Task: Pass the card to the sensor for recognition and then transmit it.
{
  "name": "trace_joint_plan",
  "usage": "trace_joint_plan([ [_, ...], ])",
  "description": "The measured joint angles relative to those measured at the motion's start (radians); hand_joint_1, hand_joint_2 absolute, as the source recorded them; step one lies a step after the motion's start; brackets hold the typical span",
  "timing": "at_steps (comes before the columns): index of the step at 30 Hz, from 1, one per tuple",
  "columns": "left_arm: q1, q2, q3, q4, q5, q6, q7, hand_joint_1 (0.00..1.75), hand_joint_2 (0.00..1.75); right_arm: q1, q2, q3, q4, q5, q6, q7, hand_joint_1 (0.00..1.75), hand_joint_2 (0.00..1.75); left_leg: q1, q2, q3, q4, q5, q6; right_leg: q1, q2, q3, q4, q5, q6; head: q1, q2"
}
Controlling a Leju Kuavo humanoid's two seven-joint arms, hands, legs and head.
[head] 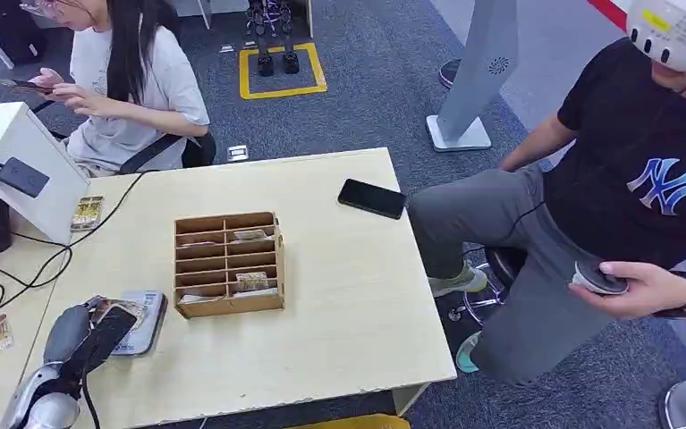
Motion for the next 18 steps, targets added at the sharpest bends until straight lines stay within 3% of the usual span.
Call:
trace_joint_plan([
  [6,0.0,-0.008,0.0,0.006,0.029,-0.008,-0.023,1.75,1.75,0.0,0.0,0.0,0.0,0.001,0.0,0.0,0.0,0.0,0.0,0.0,0.0,0.0,0.0,0.0,0.0,0.0,0.0,0.0,0.0,0.0,0.0,0.0],
  [12,0.01,-0.057,0.036,-0.032,0.415,-0.153,-0.142,1.75,1.75,0.0,0.0,0.0,0.0,0.003,-0.006,0.002,0.0,0.0,0.0,-0.002,-0.001,0.0,0.001,0.001,0.0,-0.001,0.0,0.0,0.0,0.0,0.0,0.0],
  [18,0.014,-0.086,0.067,-0.063,0.46,-0.168,-0.149,1.75,1.75,0.0,0.0,0.0,0.0,0.015,-0.006,0.003,0.0,0.0,0.0,-0.002,-0.001,0.0,0.001,0.001,0.0,-0.001,-0.001,0.0,0.0,0.001,0.0,0.0],
])
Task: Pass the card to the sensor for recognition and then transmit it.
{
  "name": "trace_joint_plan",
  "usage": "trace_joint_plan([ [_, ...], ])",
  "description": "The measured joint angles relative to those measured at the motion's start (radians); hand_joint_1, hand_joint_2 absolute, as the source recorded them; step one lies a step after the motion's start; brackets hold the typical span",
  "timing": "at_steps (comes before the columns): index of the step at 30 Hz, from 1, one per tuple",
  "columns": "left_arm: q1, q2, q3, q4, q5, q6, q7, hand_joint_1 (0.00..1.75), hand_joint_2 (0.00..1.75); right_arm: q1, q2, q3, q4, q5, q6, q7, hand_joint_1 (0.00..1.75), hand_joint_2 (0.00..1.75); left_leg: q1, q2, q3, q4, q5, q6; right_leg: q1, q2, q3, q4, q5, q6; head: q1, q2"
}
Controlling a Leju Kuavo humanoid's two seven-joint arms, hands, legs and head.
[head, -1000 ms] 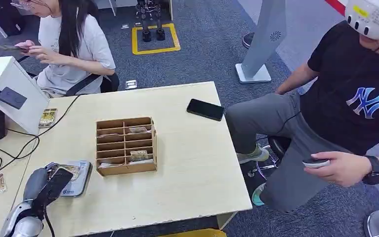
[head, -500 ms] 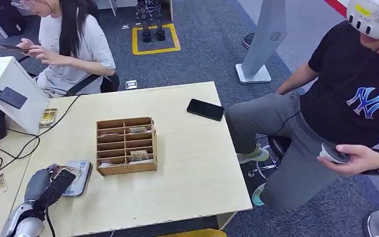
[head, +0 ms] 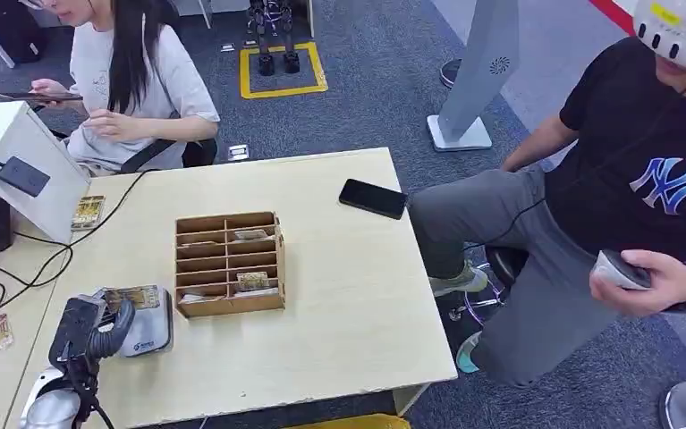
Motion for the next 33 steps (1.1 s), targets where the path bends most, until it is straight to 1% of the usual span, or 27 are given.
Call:
trace_joint_plan([
  [7,0.004,-0.015,0.019,-0.01,0.012,-0.003,-0.001,1.75,1.75,0.0,0.0,0.0,0.0,0.0,0.0,0.0,0.0,0.0,0.0,0.0,0.0,0.0,0.0,0.0,0.0,0.0,-0.001,0.0,0.0,0.0,0.0,0.0],
  [9,0.006,-0.023,0.031,-0.017,0.089,-0.017,-0.02,1.75,1.75,0.0,0.0,0.0,0.0,0.001,0.0,0.003,0.0,0.0,0.0,0.0,-0.001,0.0,0.0,0.0,0.0,0.0,-0.001,0.0,0.0,0.0,0.0,0.0],
  [11,0.005,-0.031,0.046,-0.032,0.184,-0.015,-0.041,1.75,1.75,0.0,0.0,0.0,0.0,0.004,0.0,0.006,0.0,0.0,0.0,0.0,-0.001,0.0,0.0,0.0,0.0,0.0,-0.001,0.0,0.0,0.0,0.0,0.0],
  [15,-0.016,-0.056,0.077,-0.068,0.33,0.051,-0.101,1.75,1.75,-0.002,0.002,0.0,0.0,0.008,0.0,0.021,0.0,0.0,0.0,0.0,-0.001,0.0,0.0,0.0,0.0,0.0,-0.001,0.0,0.0,0.0,0.0,0.0],
  [17,-0.032,-0.062,0.09,-0.081,0.362,0.075,-0.127,1.75,1.75,-0.004,0.003,0.0,0.0,0.018,0.002,0.021,0.0,0.0,0.0,0.0,-0.001,0.0,0.0,0.0,0.0,0.0,-0.001,0.0,0.0,0.0,0.0,0.0],
  [20,-0.054,-0.065,0.098,-0.092,0.372,0.095,-0.158,1.75,1.75,-0.005,0.005,0.0,0.0,0.022,0.003,0.021,0.0,0.0,0.0,0.0,-0.001,0.0,0.001,0.0,0.0,0.0,-0.001,0.0,0.0,0.0,0.0,0.0],
  [21,-0.062,-0.064,0.098,-0.093,0.345,0.121,-0.173,1.75,1.75,-0.006,0.005,0.0,0.0,0.022,0.003,0.021,0.0,0.0,0.0,0.0,-0.001,0.0,0.001,0.0,0.0,0.0,-0.001,0.0,0.0,0.0,0.0,0.0],
  [22,-0.072,-0.062,0.098,-0.093,0.287,0.168,-0.196,1.75,1.75,-0.007,0.006,0.0,0.0,0.024,0.008,0.021,0.0,0.0,0.0,0.0,-0.001,0.0,0.001,0.0,0.0,0.0,-0.002,0.0,0.0,0.0,0.0,0.0],
  [24,-0.093,-0.053,0.092,-0.092,0.13,0.279,-0.225,1.75,1.75,-0.007,0.006,0.0,0.0,0.025,0.014,0.021,0.0,0.0,0.0,0.0,-0.001,0.0,0.001,0.0,0.0,0.0,-0.002,0.0,0.0,0.0,0.0,0.0],
  [25,-0.105,-0.045,0.084,-0.09,0.043,0.341,-0.234,1.75,1.75,-0.008,0.007,0.0,0.0,0.029,0.018,0.02,0.0,0.0,0.0,0.0,-0.001,0.0,0.001,0.0,0.0,0.0,-0.002,0.0,0.0,0.0,0.0,0.0],
  [28,-0.154,-0.011,0.036,-0.054,-0.309,0.576,-0.238,1.75,1.75,-0.013,0.007,0.001,0.0,0.046,0.029,0.019,0.0,0.0,0.0,0.0,-0.001,0.0,0.001,0.001,0.0,0.0,-0.002,0.0,0.0,0.0,0.0,0.0],
  [29,-0.17,0.004,0.016,-0.035,-0.391,0.627,-0.237,1.75,1.75,-0.017,0.007,0.002,0.0,0.051,0.032,0.02,0.0,0.0,0.0,0.0,-0.001,0.0,0.001,0.001,0.0,0.0,-0.002,0.0,0.0,0.0,0.0,0.0],
  [30,-0.183,0.015,0.0,-0.022,-0.438,0.653,-0.232,1.75,1.75,-0.02,0.007,0.002,0.0,0.056,0.032,0.02,0.0,0.0,0.0,0.0,-0.001,0.0,0.001,0.001,0.0,0.001,-0.002,0.0,0.001,0.0,0.0,0.0],
  [31,-0.191,0.022,-0.012,-0.014,-0.454,0.663,-0.229,1.75,1.75,-0.022,0.007,0.002,-0.001,0.056,0.034,0.02,0.0,0.0,0.0,0.001,-0.001,0.0,0.001,0.001,0.0,0.001,-0.002,0.0,0.001,-0.001,0.0,0.0],
  [33,-0.203,0.027,-0.016,-0.007,-0.54,0.676,-0.228,1.75,1.75,-0.024,0.007,0.002,-0.001,0.059,0.035,0.021,0.0,0.0,0.0,0.002,-0.001,0.0,0.001,0.001,0.0,0.002,-0.002,0.0,0.001,-0.001,0.0,0.0],
])
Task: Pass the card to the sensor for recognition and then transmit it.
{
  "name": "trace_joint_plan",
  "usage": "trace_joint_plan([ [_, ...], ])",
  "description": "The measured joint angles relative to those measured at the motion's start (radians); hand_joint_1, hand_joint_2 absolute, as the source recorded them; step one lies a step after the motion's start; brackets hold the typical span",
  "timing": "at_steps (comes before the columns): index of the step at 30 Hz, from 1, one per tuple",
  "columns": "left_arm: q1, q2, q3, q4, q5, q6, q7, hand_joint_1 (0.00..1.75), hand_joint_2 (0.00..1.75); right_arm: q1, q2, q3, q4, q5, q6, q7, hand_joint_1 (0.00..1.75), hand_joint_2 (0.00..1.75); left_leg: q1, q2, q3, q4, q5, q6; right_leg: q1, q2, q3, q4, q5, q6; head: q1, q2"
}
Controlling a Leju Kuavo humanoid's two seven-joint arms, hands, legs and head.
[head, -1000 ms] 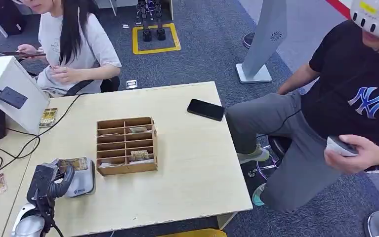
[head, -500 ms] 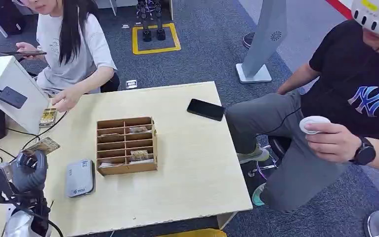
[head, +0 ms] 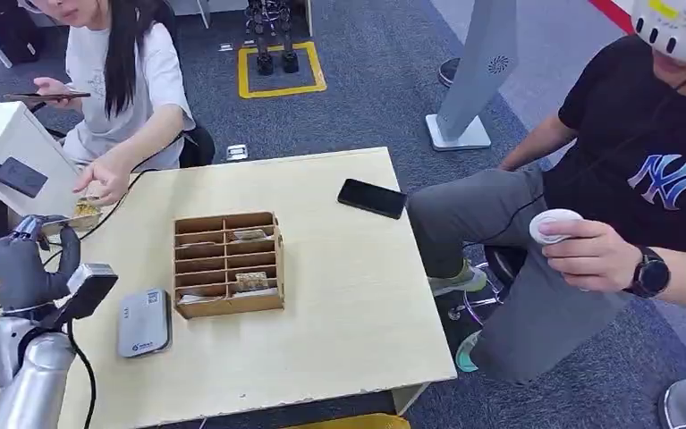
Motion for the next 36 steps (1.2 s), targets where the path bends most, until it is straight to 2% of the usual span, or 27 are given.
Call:
trace_joint_plan([
  [5,-0.022,0.004,0.001,0.008,-0.215,0.003,0.0,1.75,1.75,-0.003,0.0,0.0,0.0,0.007,0.006,0.01,0.0,0.0,0.0,-0.001,-0.001,0.0,0.0,0.0,0.0,-0.001,0.0,0.0,0.0,0.0,0.0,0.0],
  [11,-0.048,0.003,0.024,0.011,-0.321,0.003,-0.003,1.75,1.75,-0.005,0.0,0.0,0.0,0.017,0.009,0.012,0.0,0.0,0.0,-0.001,-0.001,0.0,0.0,0.0,0.0,-0.001,0.0,0.0,0.0,0.0,0.0,0.0],
  [15,-0.058,0.003,0.048,0.019,-0.357,0.003,-0.005,1.75,1.75,-0.006,0.001,0.0,0.0,0.018,0.009,0.01,0.0,0.0,0.0,-0.001,-0.001,0.0,0.0,0.0,0.0,-0.001,0.0,0.0,0.0,0.0,0.0,0.0],
  [24,-0.067,0.002,0.062,0.033,-0.361,0.003,0.0,1.75,1.75,-0.006,0.001,0.0,0.0,0.018,0.011,0.011,0.0,0.0,0.0,-0.001,-0.001,0.0,0.0,0.0,0.0,0.0,0.0,0.0,0.0,0.0,0.0,0.0],
  [31,-0.076,-0.002,0.061,0.064,-0.29,0.003,0.019,1.75,1.75,-0.006,0.001,0.0,0.0,0.018,0.009,0.013,0.0,0.0,0.0,0.0,-0.001,0.0,0.0,0.0,0.0,0.0,-0.001,0.0,0.0,0.0,0.0,0.0],
  [32,-0.078,-0.002,0.061,0.069,-0.284,0.003,0.019,0.0,1.75,-0.006,0.001,0.0,0.0,0.018,0.009,0.012,0.0,0.0,0.0,0.0,-0.001,0.0,0.0,0.0,0.0,0.0,-0.001,0.0,0.0,0.0,0.0,0.0],
  [36,-0.084,-0.002,0.06,0.085,-0.251,0.003,0.018,0.0,1.75,-0.005,0.001,0.0,0.0,0.018,0.008,0.012,0.0,0.0,0.0,0.0,-0.001,0.0,0.0,0.0,0.0,0.0,-0.001,0.0,0.0,0.0,0.0,0.0],
])
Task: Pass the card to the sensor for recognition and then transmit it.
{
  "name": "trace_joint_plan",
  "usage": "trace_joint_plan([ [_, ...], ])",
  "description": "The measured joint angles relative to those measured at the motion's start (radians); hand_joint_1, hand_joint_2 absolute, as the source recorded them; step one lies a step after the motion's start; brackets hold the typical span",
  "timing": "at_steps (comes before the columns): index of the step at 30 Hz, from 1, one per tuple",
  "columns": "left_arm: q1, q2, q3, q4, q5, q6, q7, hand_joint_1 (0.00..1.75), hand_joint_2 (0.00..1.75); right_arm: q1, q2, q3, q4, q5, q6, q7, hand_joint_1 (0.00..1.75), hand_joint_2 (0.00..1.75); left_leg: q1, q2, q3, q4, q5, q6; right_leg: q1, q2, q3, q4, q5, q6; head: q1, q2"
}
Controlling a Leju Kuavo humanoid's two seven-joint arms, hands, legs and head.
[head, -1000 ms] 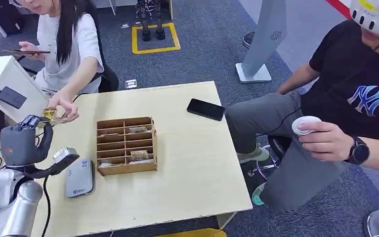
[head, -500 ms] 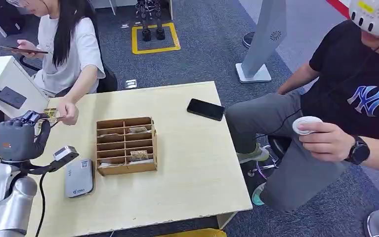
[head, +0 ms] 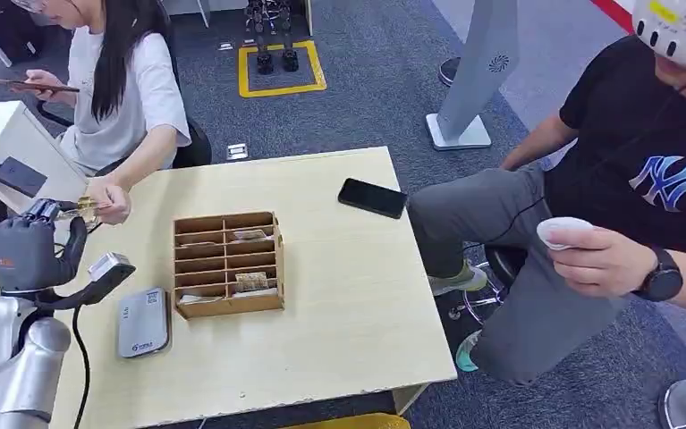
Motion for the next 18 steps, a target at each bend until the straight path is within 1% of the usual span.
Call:
trace_joint_plan([
  [4,-0.006,0.005,-0.014,0.017,0.093,-0.005,0.013,0.0,1.75,0.0,0.0,-0.001,0.0,0.0,0.0,-0.002,0.0,0.0,0.0,0.0,0.0,0.0,0.0,0.0,0.0,0.0,0.0,0.0,0.0,0.0,0.0,0.0],
  [6,-0.01,0.005,-0.025,0.027,0.119,-0.011,0.016,0.0,1.75,0.0,0.0,-0.001,0.0,0.0,0.0,-0.003,0.0,0.0,0.0,0.0,0.0,0.0,0.0,0.0,0.0,0.0,0.0,0.0,0.0,0.0,0.0,0.0],
  [18,-0.016,0.005,-0.034,0.054,0.128,-0.013,0.016,0.0,1.75,0.001,0.0,-0.002,0.0,0.0,0.0,-0.003,0.0,0.0,0.0,0.0,0.0,0.0,0.0,0.0,0.0,0.0,0.0,0.0,0.0,0.0,0.0,0.0],
])
